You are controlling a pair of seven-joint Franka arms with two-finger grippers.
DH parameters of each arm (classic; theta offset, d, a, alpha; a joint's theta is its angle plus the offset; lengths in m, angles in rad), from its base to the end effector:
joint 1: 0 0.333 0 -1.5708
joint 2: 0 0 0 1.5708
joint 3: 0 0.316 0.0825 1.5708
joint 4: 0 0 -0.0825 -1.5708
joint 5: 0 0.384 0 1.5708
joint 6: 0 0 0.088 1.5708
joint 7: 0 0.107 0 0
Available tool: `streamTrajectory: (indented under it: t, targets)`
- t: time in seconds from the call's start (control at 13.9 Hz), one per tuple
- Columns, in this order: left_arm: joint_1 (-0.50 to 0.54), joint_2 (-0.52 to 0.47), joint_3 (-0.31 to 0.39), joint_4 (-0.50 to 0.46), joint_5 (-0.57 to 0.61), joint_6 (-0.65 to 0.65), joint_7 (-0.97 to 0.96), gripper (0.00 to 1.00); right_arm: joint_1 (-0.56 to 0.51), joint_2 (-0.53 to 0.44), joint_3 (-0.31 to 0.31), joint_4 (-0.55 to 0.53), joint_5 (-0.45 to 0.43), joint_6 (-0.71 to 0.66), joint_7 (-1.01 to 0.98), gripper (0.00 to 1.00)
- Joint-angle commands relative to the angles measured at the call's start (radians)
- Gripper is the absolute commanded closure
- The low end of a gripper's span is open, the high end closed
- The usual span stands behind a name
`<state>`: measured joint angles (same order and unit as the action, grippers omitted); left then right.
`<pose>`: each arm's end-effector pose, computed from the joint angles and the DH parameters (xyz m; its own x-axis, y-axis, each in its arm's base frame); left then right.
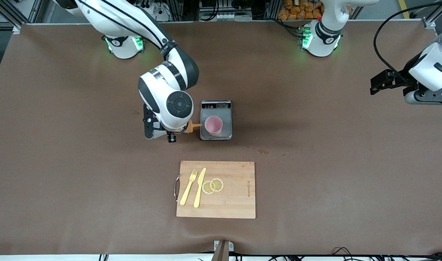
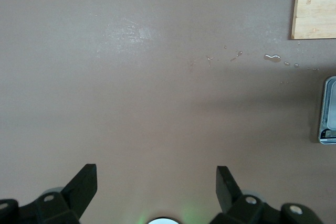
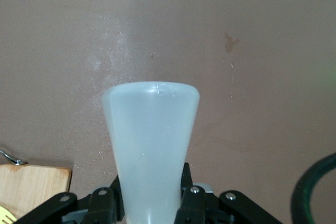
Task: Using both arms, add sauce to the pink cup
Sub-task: 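Hold the inverted bottle over the pink cup and squeeze sauce with the right gripper, then withdraw the bottle away from the cup with the right gripper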
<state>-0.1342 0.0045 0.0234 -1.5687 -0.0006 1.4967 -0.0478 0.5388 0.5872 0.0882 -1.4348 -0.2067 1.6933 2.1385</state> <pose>0.5443 -0.0607 0.6168 0.9951 -0.0627 -0.0764 -0.0631 -0.9980 -0.0032 0.5635 0.3720 0.3296 0.1360 -0.9478 0.2885 -0.9770 -0.0800 0.1978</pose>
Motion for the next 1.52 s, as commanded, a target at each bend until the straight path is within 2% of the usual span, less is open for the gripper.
streamTrajectory:
  t: [0.0,0.43,0.58,0.94,1.3,1.44]
  targets:
    - [0.004,-0.009,-0.002,0.007,-0.015,-0.019,-0.004,0.0,0.023,0.029,-0.004,0.05,-0.03,-0.029,0.041,1.0]
    - [0.005,-0.011,0.0,0.016,-0.013,-0.018,0.0,0.0,0.003,0.019,-0.004,0.05,-0.022,-0.03,0.026,1.0]
    - [0.002,-0.012,-0.002,0.016,-0.006,-0.018,0.023,0.0,-0.037,0.013,0.002,0.059,-0.007,-0.03,0.008,1.0]
    - [0.002,-0.009,0.001,0.016,0.001,-0.009,0.082,0.0,-0.163,-0.05,0.002,0.06,0.229,-0.026,-0.121,1.0]
    - [0.002,-0.009,0.001,0.016,-0.006,0.014,0.062,0.0,-0.232,-0.072,0.002,0.06,0.357,-0.02,-0.193,1.0]
    - [0.002,-0.009,0.001,0.016,-0.012,0.014,0.062,0.0,-0.291,-0.081,0.004,0.059,0.442,-0.024,-0.256,1.0]
